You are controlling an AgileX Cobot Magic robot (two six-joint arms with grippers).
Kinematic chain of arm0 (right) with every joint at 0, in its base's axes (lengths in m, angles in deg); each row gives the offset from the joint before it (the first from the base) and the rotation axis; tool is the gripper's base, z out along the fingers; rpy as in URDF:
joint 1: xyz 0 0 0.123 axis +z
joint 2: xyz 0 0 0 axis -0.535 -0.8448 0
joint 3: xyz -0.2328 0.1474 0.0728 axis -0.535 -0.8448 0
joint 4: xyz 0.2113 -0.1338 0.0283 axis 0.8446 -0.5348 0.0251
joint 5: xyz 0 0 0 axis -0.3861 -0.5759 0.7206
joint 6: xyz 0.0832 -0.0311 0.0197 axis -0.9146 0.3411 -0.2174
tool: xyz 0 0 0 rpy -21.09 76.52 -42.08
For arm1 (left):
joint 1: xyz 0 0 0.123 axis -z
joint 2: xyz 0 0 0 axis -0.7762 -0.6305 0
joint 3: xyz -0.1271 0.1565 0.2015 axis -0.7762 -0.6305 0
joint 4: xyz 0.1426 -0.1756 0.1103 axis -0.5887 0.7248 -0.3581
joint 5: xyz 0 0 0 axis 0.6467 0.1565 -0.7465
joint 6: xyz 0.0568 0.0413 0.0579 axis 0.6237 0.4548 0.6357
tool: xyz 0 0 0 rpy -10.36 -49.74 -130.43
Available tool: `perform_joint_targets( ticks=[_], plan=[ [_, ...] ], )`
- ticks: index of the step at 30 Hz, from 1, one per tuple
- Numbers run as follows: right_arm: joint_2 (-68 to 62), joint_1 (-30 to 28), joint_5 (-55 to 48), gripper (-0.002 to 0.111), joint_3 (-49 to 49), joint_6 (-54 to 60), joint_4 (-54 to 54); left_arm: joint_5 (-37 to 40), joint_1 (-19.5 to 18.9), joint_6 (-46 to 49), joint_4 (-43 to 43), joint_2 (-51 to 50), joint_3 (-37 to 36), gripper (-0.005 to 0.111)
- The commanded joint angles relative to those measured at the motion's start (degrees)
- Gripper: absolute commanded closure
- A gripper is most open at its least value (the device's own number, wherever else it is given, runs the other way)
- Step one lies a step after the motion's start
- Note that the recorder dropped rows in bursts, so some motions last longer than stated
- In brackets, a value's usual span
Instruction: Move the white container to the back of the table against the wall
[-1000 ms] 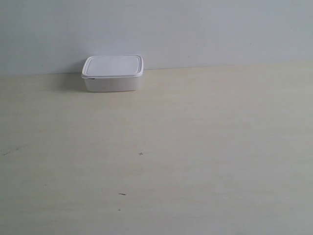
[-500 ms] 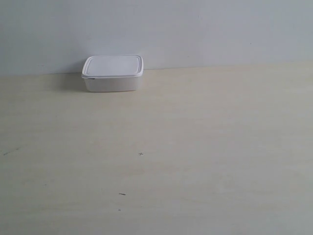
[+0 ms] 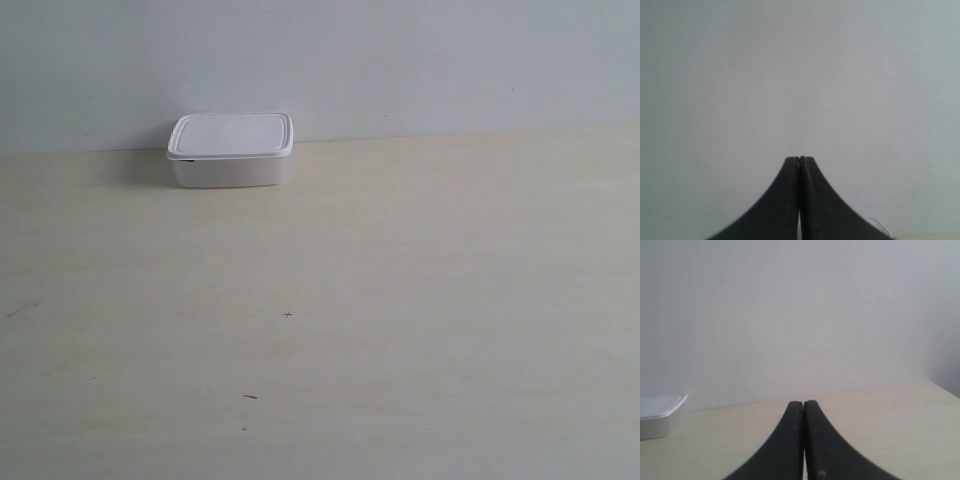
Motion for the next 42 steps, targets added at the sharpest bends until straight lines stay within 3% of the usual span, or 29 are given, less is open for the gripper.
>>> perform_joint_targets(
  ticks=[1,15,20,27,31,42],
  plan=[
    [0.36,-0.33,0.1,0.108,-0.3,0.02,-0.12,0.04,-0.24,-0.22,-0.07,0.36,-0.2,0.107],
    [0.36,-0.33,-0.04,0.108,-0.3,0.02,0.01,0.04,-0.24,-0.22,-0.07,0.36,-0.2,0.107],
    [0.36,-0.33,-0.52,0.108,-0.3,0.02,9.41,0.04,-0.24,-0.22,-0.07,0.36,-0.2,0.107],
    [0.36,-0.33,-4.86,0.108,-0.3,0.02,-6.28,0.04,-0.24,-0.22,-0.07,0.36,-0.2,0.107],
    [0.36,-0.33,-11.61,0.108,-0.3,-0.91,-6.53,0.04,-0.24,-0.22,-0.07,0.36,-0.2,0.107],
    [0.36,-0.33,-15.42,0.108,-0.3,-11.8,-6.17,0.04,-0.24,-0.22,-0.07,0.36,-0.2,0.107]
  ],
)
